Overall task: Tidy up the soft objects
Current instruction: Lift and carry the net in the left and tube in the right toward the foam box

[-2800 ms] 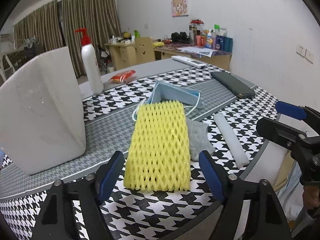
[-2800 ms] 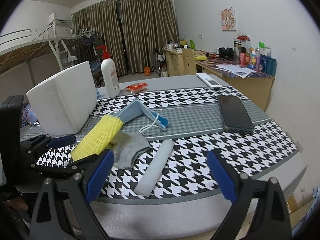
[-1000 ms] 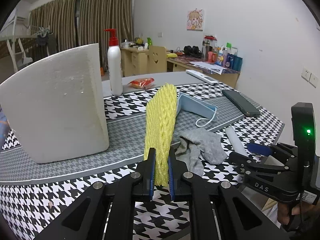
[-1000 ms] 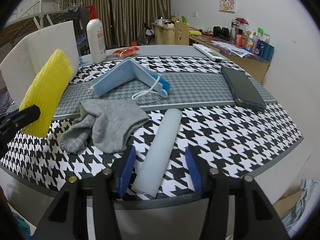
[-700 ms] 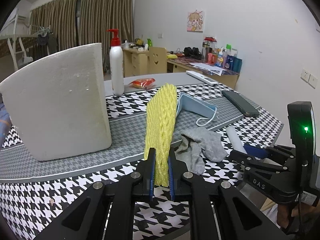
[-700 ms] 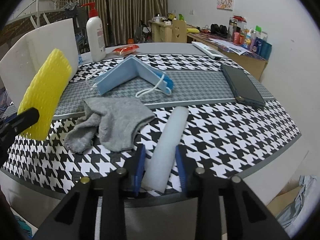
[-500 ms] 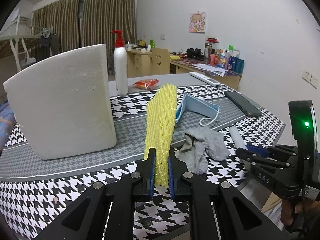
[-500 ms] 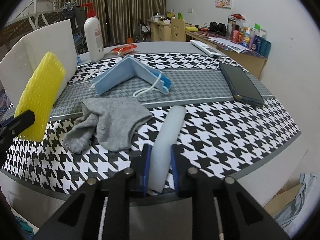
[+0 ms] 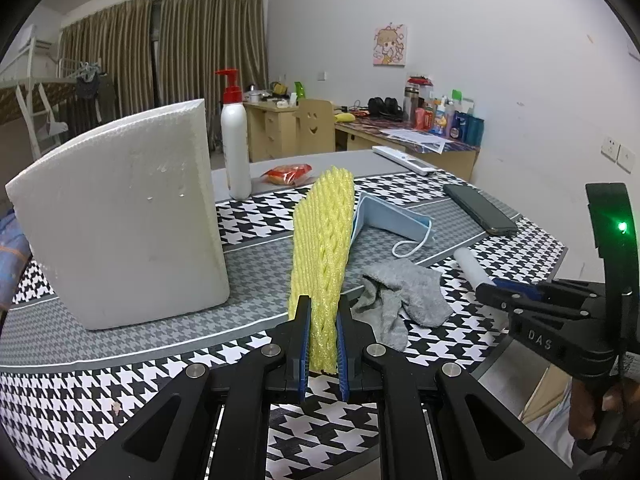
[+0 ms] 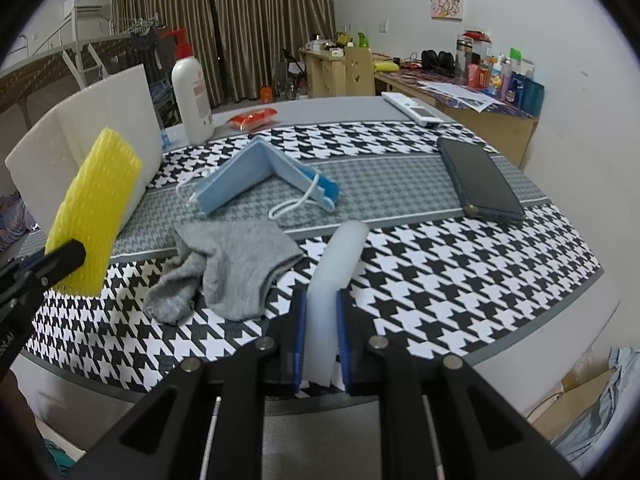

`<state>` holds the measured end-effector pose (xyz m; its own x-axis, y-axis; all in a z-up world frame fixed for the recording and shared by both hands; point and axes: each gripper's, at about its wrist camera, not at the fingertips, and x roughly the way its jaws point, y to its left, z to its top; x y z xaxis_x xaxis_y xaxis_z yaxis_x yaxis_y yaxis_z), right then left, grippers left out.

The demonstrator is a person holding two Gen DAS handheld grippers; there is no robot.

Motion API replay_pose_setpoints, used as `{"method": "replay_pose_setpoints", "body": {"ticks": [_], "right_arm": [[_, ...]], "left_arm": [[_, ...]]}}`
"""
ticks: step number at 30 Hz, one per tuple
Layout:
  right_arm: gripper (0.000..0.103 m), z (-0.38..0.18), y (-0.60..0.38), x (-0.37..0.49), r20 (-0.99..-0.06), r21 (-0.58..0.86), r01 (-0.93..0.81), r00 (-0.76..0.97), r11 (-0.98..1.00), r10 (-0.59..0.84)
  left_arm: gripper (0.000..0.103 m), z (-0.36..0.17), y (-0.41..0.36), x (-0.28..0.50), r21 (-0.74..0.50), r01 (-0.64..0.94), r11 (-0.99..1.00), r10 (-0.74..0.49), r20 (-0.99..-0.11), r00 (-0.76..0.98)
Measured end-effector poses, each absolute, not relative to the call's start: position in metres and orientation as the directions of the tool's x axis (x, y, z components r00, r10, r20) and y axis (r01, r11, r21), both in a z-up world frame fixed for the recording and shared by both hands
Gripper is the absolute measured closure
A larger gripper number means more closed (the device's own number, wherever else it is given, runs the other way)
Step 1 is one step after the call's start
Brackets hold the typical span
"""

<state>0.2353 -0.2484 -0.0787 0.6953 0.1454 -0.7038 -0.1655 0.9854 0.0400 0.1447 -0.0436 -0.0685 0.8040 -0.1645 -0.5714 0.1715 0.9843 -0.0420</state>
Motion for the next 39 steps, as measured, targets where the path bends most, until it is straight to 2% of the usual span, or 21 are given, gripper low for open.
{"method": "replay_pose_setpoints", "body": {"ticks": [39], "right_arm": [[0.085, -0.026, -0.241, 0.231, -0.578, 0.078, -0.265, 0.773, 0.961, 0.260]], "left_arm": [[0.091, -0.032, -0.044, 0.141, -0.018, 0.165, 0.986, -0.151, -0.505, 0.850]]}}
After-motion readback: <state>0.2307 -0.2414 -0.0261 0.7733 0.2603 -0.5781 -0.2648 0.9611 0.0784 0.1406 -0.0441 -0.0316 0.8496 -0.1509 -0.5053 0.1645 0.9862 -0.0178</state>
